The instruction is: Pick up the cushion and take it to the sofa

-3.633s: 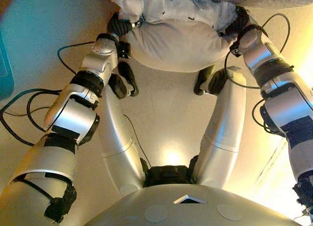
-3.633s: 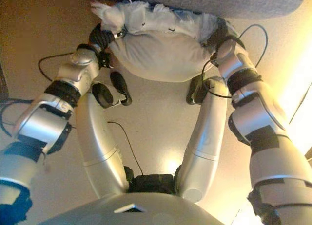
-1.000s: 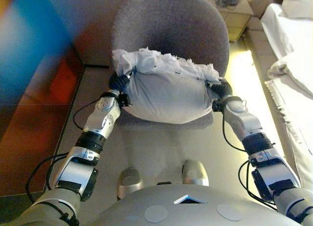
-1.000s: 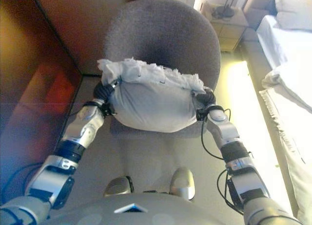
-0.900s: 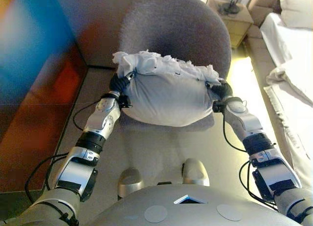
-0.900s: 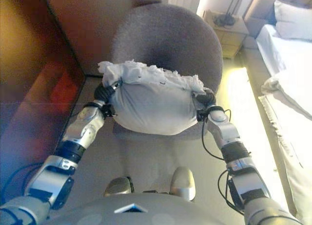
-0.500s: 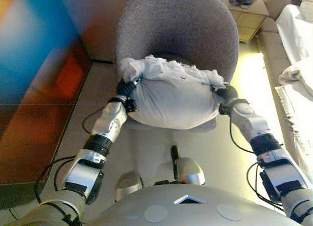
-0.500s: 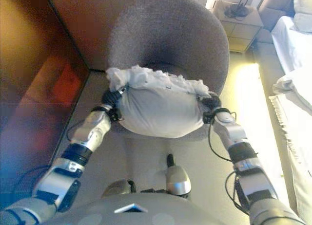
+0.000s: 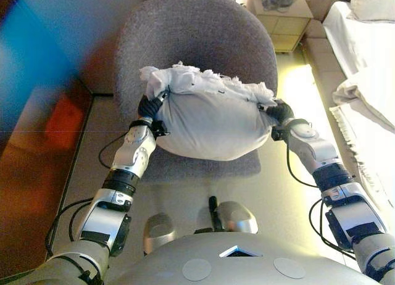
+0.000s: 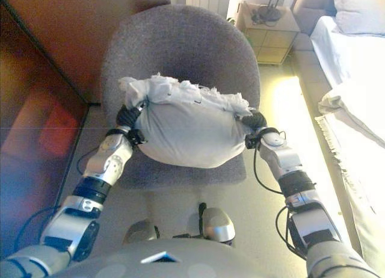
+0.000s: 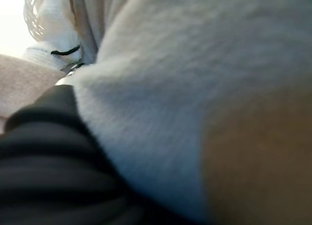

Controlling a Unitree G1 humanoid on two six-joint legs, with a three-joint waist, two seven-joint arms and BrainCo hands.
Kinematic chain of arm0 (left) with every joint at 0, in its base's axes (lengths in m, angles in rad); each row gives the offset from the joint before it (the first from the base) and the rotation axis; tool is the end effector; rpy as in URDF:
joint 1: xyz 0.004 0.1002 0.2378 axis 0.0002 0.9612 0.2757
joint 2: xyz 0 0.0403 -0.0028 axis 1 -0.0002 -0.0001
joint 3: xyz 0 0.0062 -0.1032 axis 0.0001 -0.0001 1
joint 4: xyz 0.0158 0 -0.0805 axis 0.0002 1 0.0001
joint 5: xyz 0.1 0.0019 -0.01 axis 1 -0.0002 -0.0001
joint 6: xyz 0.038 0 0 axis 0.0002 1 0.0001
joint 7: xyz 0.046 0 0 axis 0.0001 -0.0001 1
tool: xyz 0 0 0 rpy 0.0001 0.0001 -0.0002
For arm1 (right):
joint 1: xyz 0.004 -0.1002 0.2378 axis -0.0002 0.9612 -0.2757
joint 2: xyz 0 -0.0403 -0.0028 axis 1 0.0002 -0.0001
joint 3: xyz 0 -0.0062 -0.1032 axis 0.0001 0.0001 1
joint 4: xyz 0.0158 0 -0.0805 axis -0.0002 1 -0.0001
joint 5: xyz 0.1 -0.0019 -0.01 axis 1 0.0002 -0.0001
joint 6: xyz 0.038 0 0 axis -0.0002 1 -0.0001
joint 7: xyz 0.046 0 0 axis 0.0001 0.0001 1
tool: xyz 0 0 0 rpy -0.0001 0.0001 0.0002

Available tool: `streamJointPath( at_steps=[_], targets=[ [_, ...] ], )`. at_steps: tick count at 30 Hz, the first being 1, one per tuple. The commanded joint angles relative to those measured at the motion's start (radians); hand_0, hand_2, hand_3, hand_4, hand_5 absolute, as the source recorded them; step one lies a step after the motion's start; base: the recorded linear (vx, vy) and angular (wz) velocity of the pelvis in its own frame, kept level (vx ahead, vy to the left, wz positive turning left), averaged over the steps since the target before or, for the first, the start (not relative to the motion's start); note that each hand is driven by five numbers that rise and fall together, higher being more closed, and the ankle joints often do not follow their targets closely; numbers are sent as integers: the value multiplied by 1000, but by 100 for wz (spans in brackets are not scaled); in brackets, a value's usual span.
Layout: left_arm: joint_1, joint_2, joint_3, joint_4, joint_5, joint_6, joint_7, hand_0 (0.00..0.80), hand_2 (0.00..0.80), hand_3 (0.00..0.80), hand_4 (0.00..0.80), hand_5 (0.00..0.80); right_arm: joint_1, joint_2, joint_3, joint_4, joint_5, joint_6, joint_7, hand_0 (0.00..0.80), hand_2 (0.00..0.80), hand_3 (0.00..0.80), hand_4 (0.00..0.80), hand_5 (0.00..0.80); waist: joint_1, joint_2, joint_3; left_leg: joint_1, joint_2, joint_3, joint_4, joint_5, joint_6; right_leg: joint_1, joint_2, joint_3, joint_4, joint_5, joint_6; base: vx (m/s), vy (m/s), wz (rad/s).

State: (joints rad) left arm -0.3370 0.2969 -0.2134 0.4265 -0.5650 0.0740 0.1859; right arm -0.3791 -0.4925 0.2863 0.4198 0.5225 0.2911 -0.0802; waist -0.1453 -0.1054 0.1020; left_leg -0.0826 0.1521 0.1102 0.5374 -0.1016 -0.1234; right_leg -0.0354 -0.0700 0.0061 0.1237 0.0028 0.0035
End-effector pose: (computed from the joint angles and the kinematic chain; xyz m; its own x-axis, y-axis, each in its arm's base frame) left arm 0.2626 0.1696 0.0369 0.9679 0.0190 -0.2507 -0.0592 0.9864 -0.1536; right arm 0.2664 -0.2075 0.0470 0.9113 0.0270 -0.4110 -0.0687 0.9938 -0.0872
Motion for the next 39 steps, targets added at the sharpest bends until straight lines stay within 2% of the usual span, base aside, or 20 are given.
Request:
streamJointPath(
  at_steps=[1,4,7,8,10,12,14,16,19,22,27,32,36,39],
  targets=[
    [-78,16,21,-61,-51,-105,-42,800,800,800,800,800,-89,-4,-21,-8,23,-81,-34,800,800,800,800,800,70,19,-57,-55,8,34,-277,159,33,53,1,2,-15,-17,90,202,221,15],
    [-87,9,21,-40,-32,-114,-52,800,800,800,800,800,-81,7,-29,-1,17,-92,-52,800,800,800,800,800,89,23,-51,-96,14,53,-320,151,28,101,-37,-10,-21,-45,119,122,161,-4],
    [-85,19,17,-40,-20,-102,-49,800,800,800,800,800,-57,21,-50,-24,-14,-85,-48,800,800,800,800,800,92,45,-54,-54,-1,62,-373,140,34,88,-79,-57,36,-67,154,75,170,-41],
    [-91,28,11,-38,-23,-99,-48,800,800,800,800,800,-52,25,-54,-31,-22,-81,-53,800,800,800,800,800,95,54,-50,-47,-8,71,-370,129,45,67,-101,-85,98,-65,163,39,154,-51],
    [-101,39,6,-28,-40,-95,-54,800,800,800,800,800,-61,35,-52,-24,-21,-69,-74,800,800,800,800,800,102,69,-36,-30,-18,84,-358,105,65,3,-139,-115,255,-32,163,53,185,-8],
    [-99,44,5,-23,-51,-89,-65,800,800,800,800,800,-76,49,-40,-5,-18,-59,-99,800,800,800,800,800,112,75,-28,-8,-27,88,-347,84,74,-28,-166,-122,315,-19,152,109,118,6],
    [-99,45,-2,-26,-41,-76,-71,800,800,800,800,800,-84,60,-33,15,-13,-57,-123,800,800,800,800,800,121,71,-24,9,-37,89,-339,69,74,-23,-187,-135,287,-9,149,141,-4,6],
    [-108,48,-21,-25,-33,-72,-72,800,800,800,800,800,-90,63,-35,34,-4,-63,-145,800,800,800,800,800,123,58,-15,19,-38,86,-324,54,61,-25,-206,-123,213,22,160,111,-147,-1],
    [-143,60,-45,-21,-25,-64,-74,800,800,800,800,800,-115,43,-42,46,25,-49,-175,800,800,800,800,800,114,36,8,10,-14,64,-278,29,34,-48,-218,-78,119,63,187,69,-260,13],
    [-165,80,-58,-33,-15,-60,-68,800,800,800,800,800,-139,14,-62,79,59,-52,-181,800,800,800,800,800,114,11,36,-36,40,41,-205,-2,8,-71,-215,-54,54,89,220,41,-343,56],
    [-202,111,-66,-34,-60,-27,-36,800,800,800,800,800,-206,-4,-50,114,92,-51,-223,800,800,800,800,800,130,-9,62,-129,94,2,-145,6,-26,-81,-183,-66,37,74,221,4,-185,19],
    [-228,123,-67,-34,-100,-34,-5,800,800,800,800,800,-257,-38,-53,145,75,-54,-218,800,800,800,800,800,139,-15,94,-198,122,-21,-136,26,-44,-108,-177,-88,45,51,225,-54,-63,0],
    [-253,135,-84,-42,-90,4,25,800,800,800,800,800,-321,-87,-39,208,77,-62,-183,800,800,800,800,800,155,-38,136,-283,156,-52,-83,28,-65,-152,-169,-102,77,38,227,-89,-134,11],
    [-276,146,-94,-37,-111,0,42,800,800,800,800,800,-393,-121,-8,272,96,-82,-176,800,800,800,800,800,169,-48,161,-334,164,-77,-52,28,-74,-183,-165,-106,99,31,223,-87,-87,3]
  ],
)
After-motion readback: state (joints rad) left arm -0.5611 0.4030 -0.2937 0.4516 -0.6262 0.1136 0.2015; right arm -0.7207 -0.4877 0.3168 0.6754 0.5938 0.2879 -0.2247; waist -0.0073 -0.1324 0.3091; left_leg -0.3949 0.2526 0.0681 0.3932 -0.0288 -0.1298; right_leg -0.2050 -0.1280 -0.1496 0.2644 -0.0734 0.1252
